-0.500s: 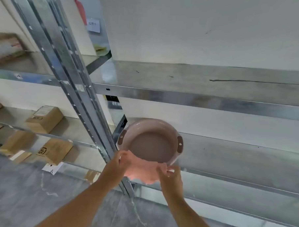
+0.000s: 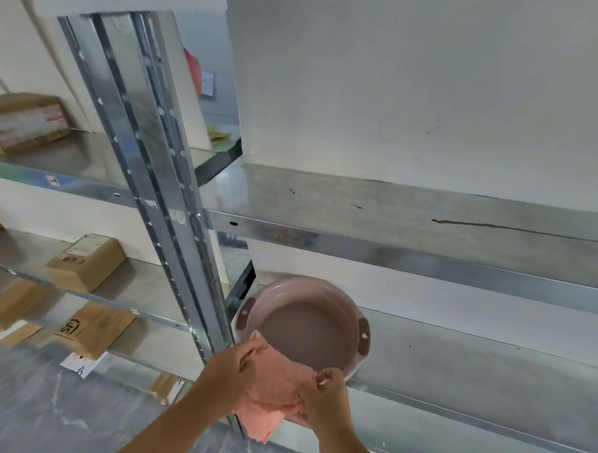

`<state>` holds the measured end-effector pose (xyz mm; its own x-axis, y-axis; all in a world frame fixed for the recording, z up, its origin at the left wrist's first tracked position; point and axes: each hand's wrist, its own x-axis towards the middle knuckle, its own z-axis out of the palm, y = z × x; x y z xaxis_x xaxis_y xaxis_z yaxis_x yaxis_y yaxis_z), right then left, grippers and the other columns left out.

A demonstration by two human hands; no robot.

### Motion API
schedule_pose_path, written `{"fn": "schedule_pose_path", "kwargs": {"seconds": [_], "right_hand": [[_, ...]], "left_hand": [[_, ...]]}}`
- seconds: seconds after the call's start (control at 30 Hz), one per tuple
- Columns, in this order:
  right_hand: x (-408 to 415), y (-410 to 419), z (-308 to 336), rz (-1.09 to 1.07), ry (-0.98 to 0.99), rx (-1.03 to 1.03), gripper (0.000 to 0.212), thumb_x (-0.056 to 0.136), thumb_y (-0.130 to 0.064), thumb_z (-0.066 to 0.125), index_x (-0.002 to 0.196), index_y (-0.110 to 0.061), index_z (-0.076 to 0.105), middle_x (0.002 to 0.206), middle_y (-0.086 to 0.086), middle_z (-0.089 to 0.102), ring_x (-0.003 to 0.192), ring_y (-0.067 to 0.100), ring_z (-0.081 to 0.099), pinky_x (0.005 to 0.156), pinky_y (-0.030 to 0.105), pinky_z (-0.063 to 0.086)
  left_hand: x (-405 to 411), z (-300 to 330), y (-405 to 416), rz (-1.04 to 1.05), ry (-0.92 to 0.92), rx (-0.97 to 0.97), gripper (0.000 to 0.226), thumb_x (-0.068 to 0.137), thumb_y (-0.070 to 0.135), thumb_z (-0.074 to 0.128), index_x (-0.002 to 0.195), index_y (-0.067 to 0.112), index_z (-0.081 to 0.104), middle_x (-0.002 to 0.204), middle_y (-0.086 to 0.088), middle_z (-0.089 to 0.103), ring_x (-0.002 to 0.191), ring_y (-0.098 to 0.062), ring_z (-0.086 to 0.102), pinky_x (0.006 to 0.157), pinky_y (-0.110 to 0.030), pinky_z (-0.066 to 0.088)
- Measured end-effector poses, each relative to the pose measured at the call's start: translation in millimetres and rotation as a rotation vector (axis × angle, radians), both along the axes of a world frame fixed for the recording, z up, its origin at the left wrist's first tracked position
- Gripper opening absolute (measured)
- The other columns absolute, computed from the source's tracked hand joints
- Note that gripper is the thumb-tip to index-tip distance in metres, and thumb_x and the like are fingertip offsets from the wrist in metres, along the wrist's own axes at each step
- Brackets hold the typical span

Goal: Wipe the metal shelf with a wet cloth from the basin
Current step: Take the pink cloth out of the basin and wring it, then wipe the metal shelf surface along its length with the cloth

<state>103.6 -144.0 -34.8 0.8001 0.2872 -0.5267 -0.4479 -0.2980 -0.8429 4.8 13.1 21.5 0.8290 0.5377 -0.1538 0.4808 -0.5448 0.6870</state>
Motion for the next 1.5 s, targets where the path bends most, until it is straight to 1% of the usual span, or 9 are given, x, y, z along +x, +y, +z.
{"fn": "schedule_pose_path", "kwargs": {"seconds": [0.23, 0.43, 0.53, 0.63, 0.73, 0.93, 1.1, 1.27, 1.5], "right_hand": [[-28.8, -12.7, 32.5, -0.086, 0.068, 0.114, 0.048, 0.057, -0.027, 0.086, 0.084, -0.007, 0.051, 0.07, 0.018, 0.064, 0.066, 0.043, 0.065, 0.078, 0.073, 0.059], [-57.7, -21.6, 92.5, -0.112, 0.245, 0.392, 0.092, 0.048, -0.063, 0.097, 0.119, -0.015, 0.064, 0.13, 0.013, 0.066, 0.12, 0.026, 0.066, 0.085, 0.058, 0.062], [-48.9, -23.1, 110.8, -0.14, 0.196, 0.615, 0.068, 0.066, -0.065, 0.088, 0.125, -0.037, 0.069, 0.148, 0.009, 0.06, 0.134, 0.026, 0.06, 0.105, 0.063, 0.053], [-40.0, -23.1, 151.8, -0.266, 0.125, 0.782, 0.039, 0.087, -0.031, 0.077, 0.12, -0.01, 0.068, 0.132, 0.022, 0.072, 0.119, 0.039, 0.07, 0.087, 0.067, 0.058], [-34.4, -26.0, 207.6, -0.303, -0.294, 0.555, 0.04, 0.071, -0.028, 0.093, 0.086, -0.01, 0.061, 0.09, 0.016, 0.074, 0.086, 0.029, 0.069, 0.076, 0.044, 0.053], [19.2, 5.5, 299.1, -0.341, -0.948, 0.159, 0.017, 0.087, -0.004, 0.064, 0.086, -0.018, 0.055, 0.087, 0.002, 0.069, 0.081, 0.02, 0.065, 0.072, 0.033, 0.051], [91.0, 55.2, 334.0, -0.101, -0.935, -0.104, 0.012, 0.088, -0.011, 0.061, 0.1, -0.012, 0.062, 0.09, -0.001, 0.065, 0.089, 0.027, 0.066, 0.065, 0.029, 0.047], [104.7, 62.5, 347.6, 0.045, -1.1, -0.628, 0.027, 0.095, -0.031, 0.058, 0.117, -0.017, 0.064, 0.116, 0.006, 0.066, 0.109, 0.031, 0.063, 0.082, 0.038, 0.049], [90.6, 123.3, 306.8, 0.591, -1.332, -0.736, 0.033, 0.1, -0.029, 0.042, 0.114, -0.017, 0.069, 0.111, 0.007, 0.071, 0.105, 0.033, 0.07, 0.094, 0.049, 0.055]], "left_hand": [[-6.0, 66.2, -9.5, -0.22, -0.137, 0.005, 0.059, 0.102, 0.013, 0.05, 0.125, 0.067, 0.053, 0.059, 0.002, 0.057, 0.046, -0.008, 0.042, 0.049, -0.021, 0.033], [-15.9, 159.3, -18.2, -0.495, -0.28, 0.021, 0.055, 0.105, 0.016, 0.05, 0.134, 0.062, 0.057, 0.061, 0.008, 0.057, 0.047, -0.012, 0.036, 0.049, -0.025, 0.028], [-19.9, 194.5, -14.2, -0.555, -0.357, -0.022, 0.054, 0.105, 0.014, 0.05, 0.13, 0.061, 0.061, 0.063, -0.003, 0.063, 0.045, -0.019, 0.035, 0.047, -0.032, 0.029], [-15.6, 216.1, -2.2, -0.534, -0.448, -0.028, 0.055, 0.104, 0.011, 0.051, 0.127, 0.06, 0.063, 0.061, -0.014, 0.058, 0.045, -0.03, 0.035, 0.046, -0.031, 0.028], [-6.8, 230.6, 8.8, -0.496, -0.524, 0.016, 0.054, 0.103, 0.012, 0.054, 0.132, 0.058, 0.06, 0.059, -0.006, 0.057, 0.044, -0.023, 0.034, 0.045, -0.027, 0.03], [30.1, 265.5, 29.0, -0.299, -0.566, 0.188, 0.048, 0.1, 0.014, 0.056, 0.136, 0.046, 0.061, 0.07, 0.011, 0.066, 0.04, -0.005, 0.045, 0.044, -0.014, 0.039], [80.0, 285.0, 62.5, -0.18, -0.403, 0.411, 0.051, 0.1, 0.015, 0.049, 0.145, 0.039, 0.054, 0.106, 0.004, 0.072, 0.081, -0.01, 0.066, 0.07, -0.025, 0.053], [106.8, 282.4, 72.2, -0.216, -0.162, 0.449, 0.06, 0.102, 0.009, 0.038, 0.156, 0.036, 0.034, 0.147, -0.006, 0.054, 0.068, -0.011, 0.056, 0.053, -0.025, 0.04], [126.7, 240.0, 80.5, -0.075, -0.264, 0.401, 0.036, 0.105, 0.029, 0.035, 0.127, 0.024, 0.064, 0.114, 0.0, 0.07, 0.1, -0.023, 0.065, 0.085, -0.037, 0.048]]}}
